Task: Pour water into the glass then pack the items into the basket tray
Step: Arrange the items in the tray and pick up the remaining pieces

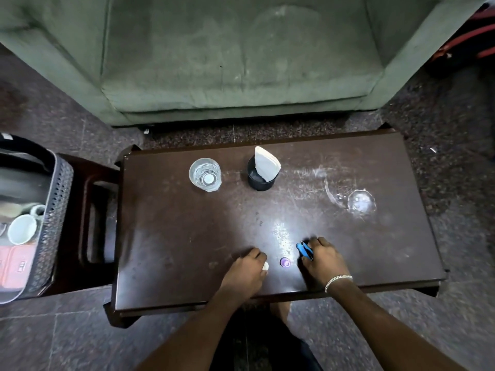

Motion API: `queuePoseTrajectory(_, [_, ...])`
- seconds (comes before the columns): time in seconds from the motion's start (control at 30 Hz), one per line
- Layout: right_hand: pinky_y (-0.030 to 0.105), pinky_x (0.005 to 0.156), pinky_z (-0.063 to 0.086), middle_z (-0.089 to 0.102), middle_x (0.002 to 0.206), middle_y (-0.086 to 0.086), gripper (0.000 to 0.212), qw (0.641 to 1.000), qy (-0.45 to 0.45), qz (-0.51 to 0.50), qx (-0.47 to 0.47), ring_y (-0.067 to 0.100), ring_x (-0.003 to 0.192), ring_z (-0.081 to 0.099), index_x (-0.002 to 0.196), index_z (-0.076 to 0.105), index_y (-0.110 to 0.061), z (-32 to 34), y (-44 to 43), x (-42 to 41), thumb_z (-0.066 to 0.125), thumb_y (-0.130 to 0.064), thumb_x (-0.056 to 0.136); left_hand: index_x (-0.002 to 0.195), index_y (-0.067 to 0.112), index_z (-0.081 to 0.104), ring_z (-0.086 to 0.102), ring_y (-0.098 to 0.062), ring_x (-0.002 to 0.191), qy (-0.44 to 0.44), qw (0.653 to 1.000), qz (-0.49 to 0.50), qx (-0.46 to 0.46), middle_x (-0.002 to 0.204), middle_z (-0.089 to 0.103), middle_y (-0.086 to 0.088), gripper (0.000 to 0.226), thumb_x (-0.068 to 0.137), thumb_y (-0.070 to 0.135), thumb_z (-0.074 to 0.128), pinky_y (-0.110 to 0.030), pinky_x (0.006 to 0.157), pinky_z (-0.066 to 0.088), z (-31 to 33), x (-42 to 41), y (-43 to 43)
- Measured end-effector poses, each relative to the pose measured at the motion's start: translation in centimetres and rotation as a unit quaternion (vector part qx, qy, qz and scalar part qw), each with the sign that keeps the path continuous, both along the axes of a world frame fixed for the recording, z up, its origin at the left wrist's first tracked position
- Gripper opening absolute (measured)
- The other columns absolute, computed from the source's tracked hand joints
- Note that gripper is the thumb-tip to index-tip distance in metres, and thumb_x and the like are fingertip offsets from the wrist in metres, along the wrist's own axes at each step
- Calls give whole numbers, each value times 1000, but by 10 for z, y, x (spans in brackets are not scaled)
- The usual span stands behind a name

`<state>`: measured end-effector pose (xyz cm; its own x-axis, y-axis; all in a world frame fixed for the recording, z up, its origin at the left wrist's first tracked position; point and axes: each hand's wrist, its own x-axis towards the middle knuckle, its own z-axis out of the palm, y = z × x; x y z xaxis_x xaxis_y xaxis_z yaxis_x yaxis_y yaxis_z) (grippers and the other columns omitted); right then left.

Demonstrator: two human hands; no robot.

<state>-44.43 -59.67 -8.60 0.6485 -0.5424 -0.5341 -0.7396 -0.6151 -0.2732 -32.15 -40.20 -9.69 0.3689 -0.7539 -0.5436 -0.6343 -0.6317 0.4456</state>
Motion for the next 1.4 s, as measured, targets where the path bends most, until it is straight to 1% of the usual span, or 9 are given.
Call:
queuePoseTrajectory(0.27, [34,72,50,67,99,11,30,994,-103,-23,-26,36,89,66,101,69,-7,34,30,52,79,-20,75,117,17,58,63,-37,102,-6,996,32,-87,121,52,-3,21,101,29,51,-49,88,49,41,52,35])
queuePoseTrajectory(0.47, [34,75,51,66,97,7,24,978,-203,40,19,31,86,66,98,69,-13,81,108,148,77,-23,78,112,13,62,63,-35,99,-91,984,67,-136,117,57,-8,19,103,27,53,-45,78,48,96,126,107])
queuePoseTrajectory(0.6, [32,77,46,66,100,6,25,968,-229,94,48,28,92,64,102,69,-13,104,170,214,75,-26,82,98,8,63,65,-35,85,-122,975,103,-155,105,59,-11,16,99,24,63,-43,67,50,131,175,181])
queuePoseTrajectory(0.73, [29,71,44,59,94,-3,23,956,-255,126,73,23,86,63,97,67,-18,118,232,272,75,-31,80,110,8,69,69,-35,89,-164,963,158,-145,109,65,-11,20,96,21,66,-42,75,55,160,214,254])
queuePoseTrajectory(0.8, [25,67,38,54,88,-9,20,948,-273,141,89,21,81,63,91,65,-21,125,266,296,75,-33,78,109,9,71,69,-35,86,-179,956,186,-141,104,66,-11,19,92,18,71,-40,73,55,175,230,290])
queuePoseTrajectory(1.0, [33,69,47,66,90,5,25,923,-311,173,145,29,84,64,93,65,-16,140,362,341,74,-33,77,107,3,74,69,-33,76,-180,946,258,-81,94,67,-14,20,87,8,76,-42,72,57,196,271,385])
queuePoseTrajectory(1.13, [41,68,48,70,97,11,36,920,-281,235,137,36,91,65,106,53,-16,139,411,352,65,-35,78,102,3,75,68,-34,76,-164,941,295,-40,91,66,-14,21,81,0,77,-33,70,51,190,285,421])
queuePoseTrajectory(1.23, [41,74,43,70,100,9,40,930,-238,265,87,33,98,63,111,48,-19,134,440,354,63,-35,78,108,6,74,68,-31,81,-165,940,297,-27,95,68,-11,23,85,7,77,-26,71,44,178,290,429])
queuePoseTrajectory(1.4, [45,82,34,70,103,7,35,946,-180,267,32,30,104,56,112,49,-21,121,466,355,62,-34,82,114,11,72,65,-30,99,-165,949,270,12,109,64,-9,24,92,19,70,-40,82,52,163,300,430])
